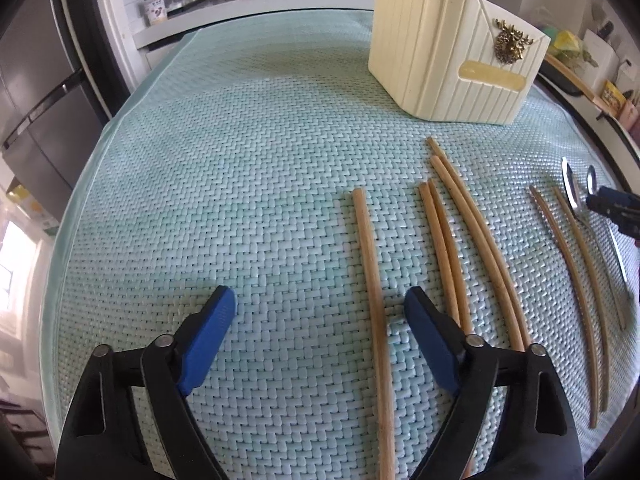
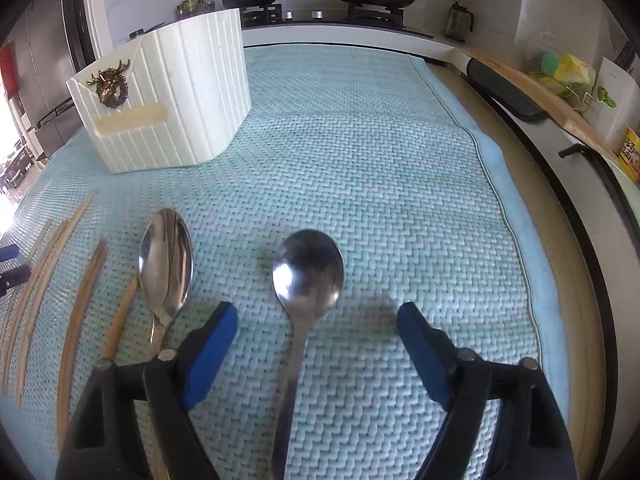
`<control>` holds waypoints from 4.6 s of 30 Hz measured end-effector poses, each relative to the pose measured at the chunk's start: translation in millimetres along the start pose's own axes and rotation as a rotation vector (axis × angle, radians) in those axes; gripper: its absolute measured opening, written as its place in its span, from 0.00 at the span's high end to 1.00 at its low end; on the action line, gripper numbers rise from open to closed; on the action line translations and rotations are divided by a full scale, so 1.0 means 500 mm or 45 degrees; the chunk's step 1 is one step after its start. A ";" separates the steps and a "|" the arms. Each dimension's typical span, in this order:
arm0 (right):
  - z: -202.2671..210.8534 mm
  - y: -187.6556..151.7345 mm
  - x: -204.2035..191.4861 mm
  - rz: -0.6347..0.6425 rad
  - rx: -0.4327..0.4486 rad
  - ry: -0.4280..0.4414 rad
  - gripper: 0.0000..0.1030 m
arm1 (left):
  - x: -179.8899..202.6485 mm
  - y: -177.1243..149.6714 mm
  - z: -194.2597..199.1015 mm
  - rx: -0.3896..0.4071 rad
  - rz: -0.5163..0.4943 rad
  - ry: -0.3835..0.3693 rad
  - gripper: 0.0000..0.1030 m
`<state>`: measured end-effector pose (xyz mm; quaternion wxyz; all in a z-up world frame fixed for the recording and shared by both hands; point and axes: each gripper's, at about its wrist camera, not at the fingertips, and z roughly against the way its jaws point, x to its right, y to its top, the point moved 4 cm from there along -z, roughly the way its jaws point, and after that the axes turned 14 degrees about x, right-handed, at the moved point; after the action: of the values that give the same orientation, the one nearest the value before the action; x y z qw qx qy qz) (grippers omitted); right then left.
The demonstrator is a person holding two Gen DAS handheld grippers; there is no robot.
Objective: Organize utensils
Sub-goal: 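Move the left tool toward a chopstick while the right tool approaches a steel spoon, then close the left tool on a wooden chopstick while the right tool grips a steel spoon, then lower the chopstick into the cream holder while the right tool drops the spoon in, then withdraw both open tools from the holder back toward the loose utensils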
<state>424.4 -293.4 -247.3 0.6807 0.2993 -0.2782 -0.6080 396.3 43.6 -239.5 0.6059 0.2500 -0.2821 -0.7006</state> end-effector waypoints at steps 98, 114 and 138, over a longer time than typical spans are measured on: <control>-0.052 0.520 -0.147 -0.066 0.229 0.223 0.54 | 0.057 0.574 -0.054 0.457 0.363 -0.114 0.49; 0.330 0.290 -0.046 0.108 0.486 0.138 0.40 | -0.081 0.251 0.366 0.543 0.005 0.091 0.03; 0.385 -0.179 -0.077 -0.057 0.369 -0.024 0.40 | 0.043 -0.111 0.215 0.226 0.172 -0.064 0.02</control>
<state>218.3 -275.9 -186.4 0.6141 0.3949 -0.3626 -0.5792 279.5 38.3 -201.5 0.6199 0.2653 -0.3742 -0.6366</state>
